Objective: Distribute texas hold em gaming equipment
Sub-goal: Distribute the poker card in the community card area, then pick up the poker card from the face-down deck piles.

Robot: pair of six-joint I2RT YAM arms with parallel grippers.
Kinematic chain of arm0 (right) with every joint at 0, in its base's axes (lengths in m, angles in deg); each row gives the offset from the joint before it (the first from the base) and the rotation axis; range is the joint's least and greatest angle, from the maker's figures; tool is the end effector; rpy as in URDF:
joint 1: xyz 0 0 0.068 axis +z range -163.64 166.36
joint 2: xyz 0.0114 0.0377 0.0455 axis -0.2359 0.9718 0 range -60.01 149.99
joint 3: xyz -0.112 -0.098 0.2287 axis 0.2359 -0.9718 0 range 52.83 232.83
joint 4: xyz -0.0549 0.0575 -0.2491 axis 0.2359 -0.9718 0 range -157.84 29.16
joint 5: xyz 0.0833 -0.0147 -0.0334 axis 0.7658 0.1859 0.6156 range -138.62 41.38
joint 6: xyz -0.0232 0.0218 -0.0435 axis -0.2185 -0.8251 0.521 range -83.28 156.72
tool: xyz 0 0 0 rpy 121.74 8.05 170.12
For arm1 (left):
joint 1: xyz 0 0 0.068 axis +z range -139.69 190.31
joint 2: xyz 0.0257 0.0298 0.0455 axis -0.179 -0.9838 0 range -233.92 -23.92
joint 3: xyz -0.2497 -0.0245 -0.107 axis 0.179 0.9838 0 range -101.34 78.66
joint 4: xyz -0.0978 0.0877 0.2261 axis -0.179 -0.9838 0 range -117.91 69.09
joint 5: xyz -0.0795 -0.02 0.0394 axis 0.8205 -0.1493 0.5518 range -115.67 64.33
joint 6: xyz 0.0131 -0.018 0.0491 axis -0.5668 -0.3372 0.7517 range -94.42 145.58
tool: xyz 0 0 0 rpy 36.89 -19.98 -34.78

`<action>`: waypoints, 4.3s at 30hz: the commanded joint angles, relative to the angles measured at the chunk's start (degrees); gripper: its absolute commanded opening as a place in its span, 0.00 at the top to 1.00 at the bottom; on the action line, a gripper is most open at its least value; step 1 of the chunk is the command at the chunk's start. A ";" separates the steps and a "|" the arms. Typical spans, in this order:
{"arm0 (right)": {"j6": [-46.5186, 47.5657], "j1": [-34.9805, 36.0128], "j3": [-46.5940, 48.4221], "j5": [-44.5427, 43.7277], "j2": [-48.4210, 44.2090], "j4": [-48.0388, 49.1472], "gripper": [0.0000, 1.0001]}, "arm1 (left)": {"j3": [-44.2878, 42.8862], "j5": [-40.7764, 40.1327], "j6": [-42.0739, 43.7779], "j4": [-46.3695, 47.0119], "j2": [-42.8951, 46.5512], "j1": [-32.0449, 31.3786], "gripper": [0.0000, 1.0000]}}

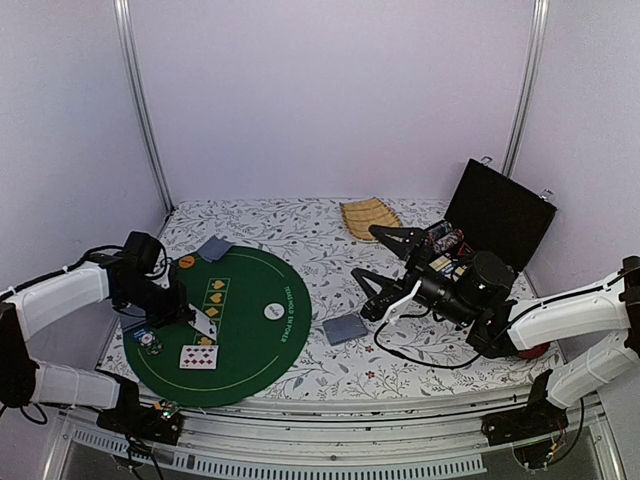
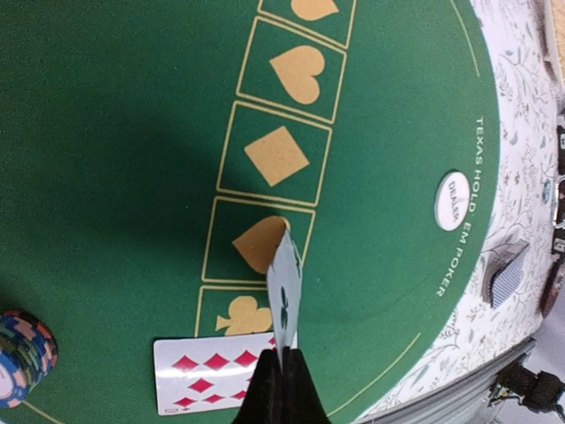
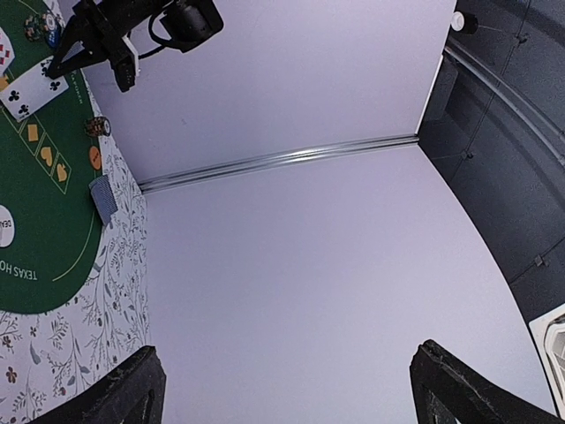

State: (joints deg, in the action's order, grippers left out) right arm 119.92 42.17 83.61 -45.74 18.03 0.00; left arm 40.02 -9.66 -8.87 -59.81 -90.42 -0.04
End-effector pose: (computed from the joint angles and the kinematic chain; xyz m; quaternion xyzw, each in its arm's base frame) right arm 0.1571 0.2344 0.2583 -0.5862 0.1980 -0.1709 0.7668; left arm 0.1970 -0.0459 0.1946 -0.1751 0.9544 -0.2021 0.1324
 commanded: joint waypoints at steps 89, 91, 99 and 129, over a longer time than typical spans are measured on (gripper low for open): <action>-25.99 -14.31 27.43 34.02 12.67 -73.89 0.01 | -12.66 1.51 -4.73 30.75 -15.98 -29.56 0.15; -27.79 -15.77 29.56 34.74 16.28 -75.09 0.01 | -13.08 2.29 -5.89 34.79 -21.15 -32.44 0.07; -28.91 -16.16 32.02 30.04 25.22 -76.17 0.01 | -22.73 3.07 -6.84 32.82 -40.05 -38.76 0.13; -31.58 -16.21 25.25 27.71 20.05 -64.93 0.01 | -31.77 -17.57 -0.24 11.04 -48.91 -42.90 0.45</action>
State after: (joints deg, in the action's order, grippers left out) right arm 88.97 26.04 109.73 -17.20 39.69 -66.66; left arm 5.56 -22.99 -10.08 -41.82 -138.61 -42.46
